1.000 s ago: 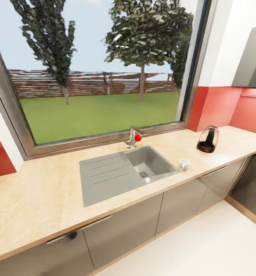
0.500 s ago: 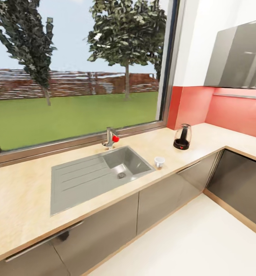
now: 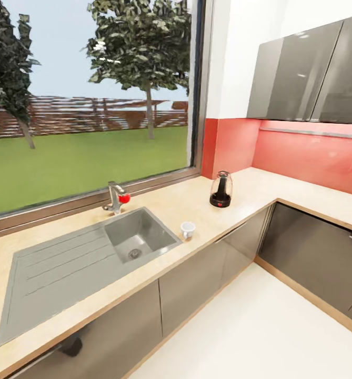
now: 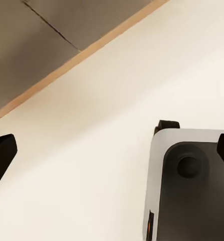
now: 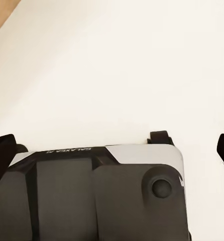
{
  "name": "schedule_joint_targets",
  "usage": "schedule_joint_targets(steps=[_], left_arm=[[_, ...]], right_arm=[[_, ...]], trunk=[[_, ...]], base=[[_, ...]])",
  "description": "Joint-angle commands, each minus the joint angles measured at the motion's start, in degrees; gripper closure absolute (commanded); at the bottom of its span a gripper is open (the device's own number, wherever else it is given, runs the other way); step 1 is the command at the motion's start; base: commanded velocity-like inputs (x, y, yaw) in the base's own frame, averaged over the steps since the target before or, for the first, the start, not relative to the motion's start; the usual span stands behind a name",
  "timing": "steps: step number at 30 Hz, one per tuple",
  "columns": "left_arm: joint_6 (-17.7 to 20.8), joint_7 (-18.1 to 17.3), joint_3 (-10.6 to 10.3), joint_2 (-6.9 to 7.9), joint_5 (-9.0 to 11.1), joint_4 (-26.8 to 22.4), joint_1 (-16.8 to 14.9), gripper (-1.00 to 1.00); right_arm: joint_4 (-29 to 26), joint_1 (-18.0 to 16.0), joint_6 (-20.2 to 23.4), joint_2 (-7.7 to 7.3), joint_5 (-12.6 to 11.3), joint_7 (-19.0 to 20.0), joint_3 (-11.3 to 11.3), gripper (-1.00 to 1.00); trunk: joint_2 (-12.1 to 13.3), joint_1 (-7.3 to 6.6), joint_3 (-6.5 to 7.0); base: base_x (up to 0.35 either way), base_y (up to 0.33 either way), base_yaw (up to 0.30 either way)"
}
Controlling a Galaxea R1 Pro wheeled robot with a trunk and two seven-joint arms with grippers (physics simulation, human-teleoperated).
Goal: Set up a coffee station on the kitchen countertop: keep the coffee maker on the countertop, move the bottle of coffee from the kitchen shelf to the counter next to the coffee maker, place a paper coffee filter on top of the coffee maker, put the saucer next to the coffee maker with the coffee cup on the saucer, and place the electric kettle next to the coffee maker.
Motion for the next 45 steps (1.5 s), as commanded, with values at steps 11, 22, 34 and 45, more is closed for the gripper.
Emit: schedule_joint_targets(steps=[11, 22, 34, 45], left_arm=[[-0.21, -0.30, 0.20, -0.21, -0.44, 0.03, -0.04, -1.00], [-0.21, -0.33, 0.15, -0.35, -0.44, 0.04, -0.04, -1.00], [0.63, -0.35, 0.01, 0.12, -0.64, 2.29, 0.04, -1.00], [9.23, -0.86, -0.07, 0.47, -3.33, 6.44, 1.88, -1.00]], right_arm=[[-0.07, -0.04, 0.27, -0.02, -0.59, 0.13, 0.48, -1.00], [-0.07, -0.04, 0.31, -0.02, -0.59, 0.13, 0.48, -1.00], [-0.01, -0.04, 0.31, -0.69, -0.60, 0.13, 0.48, -1.00], [0.02, -0.04, 0.28, -1.60, -0.59, 0.13, 0.48, -1.00]], trunk=[[-0.11, 0.06, -0.12], [-0.11, 0.06, -0.12], [-0.11, 0.06, 0.00], [-0.11, 0.06, 0.36]], base=[[0.306, -0.109, -0.266], [0.236, -0.213, -0.267], [0.214, -0.229, -0.267], [0.212, -0.229, -0.250]])
